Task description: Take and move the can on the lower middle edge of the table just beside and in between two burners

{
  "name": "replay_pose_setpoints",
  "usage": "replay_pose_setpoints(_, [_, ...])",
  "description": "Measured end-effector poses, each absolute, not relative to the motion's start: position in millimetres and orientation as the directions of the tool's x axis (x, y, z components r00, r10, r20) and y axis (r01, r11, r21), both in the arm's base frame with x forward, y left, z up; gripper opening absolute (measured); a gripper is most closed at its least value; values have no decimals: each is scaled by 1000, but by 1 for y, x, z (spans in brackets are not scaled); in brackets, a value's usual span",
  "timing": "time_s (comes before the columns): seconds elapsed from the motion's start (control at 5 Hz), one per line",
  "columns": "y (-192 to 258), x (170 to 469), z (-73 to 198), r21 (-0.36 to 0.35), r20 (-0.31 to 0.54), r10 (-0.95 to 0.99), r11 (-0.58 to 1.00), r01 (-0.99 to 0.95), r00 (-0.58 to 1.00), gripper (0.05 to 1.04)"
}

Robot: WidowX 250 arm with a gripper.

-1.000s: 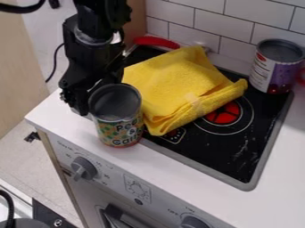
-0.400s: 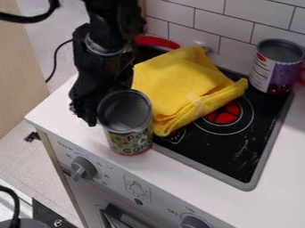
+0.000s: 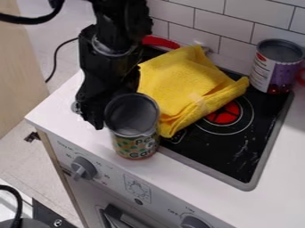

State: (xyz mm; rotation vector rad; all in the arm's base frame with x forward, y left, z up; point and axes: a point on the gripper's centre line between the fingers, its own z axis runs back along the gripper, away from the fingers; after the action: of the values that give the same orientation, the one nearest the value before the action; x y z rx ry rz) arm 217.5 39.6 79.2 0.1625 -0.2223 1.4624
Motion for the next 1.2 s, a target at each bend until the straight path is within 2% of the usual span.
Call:
replay_pose_setpoints(0.4, [46, 218, 85, -74, 257, 963, 104, -992, 82, 997])
replay_pose_setpoints(0.8, [64, 227, 89, -120, 324, 942, 130, -984, 85, 997])
replay_pose_setpoints(1.0, [84, 233, 100, -106, 372, 919, 182, -978, 130, 997])
replay_pose_setpoints(1.2, [99, 238, 108, -131, 391, 888, 316, -940, 244, 997])
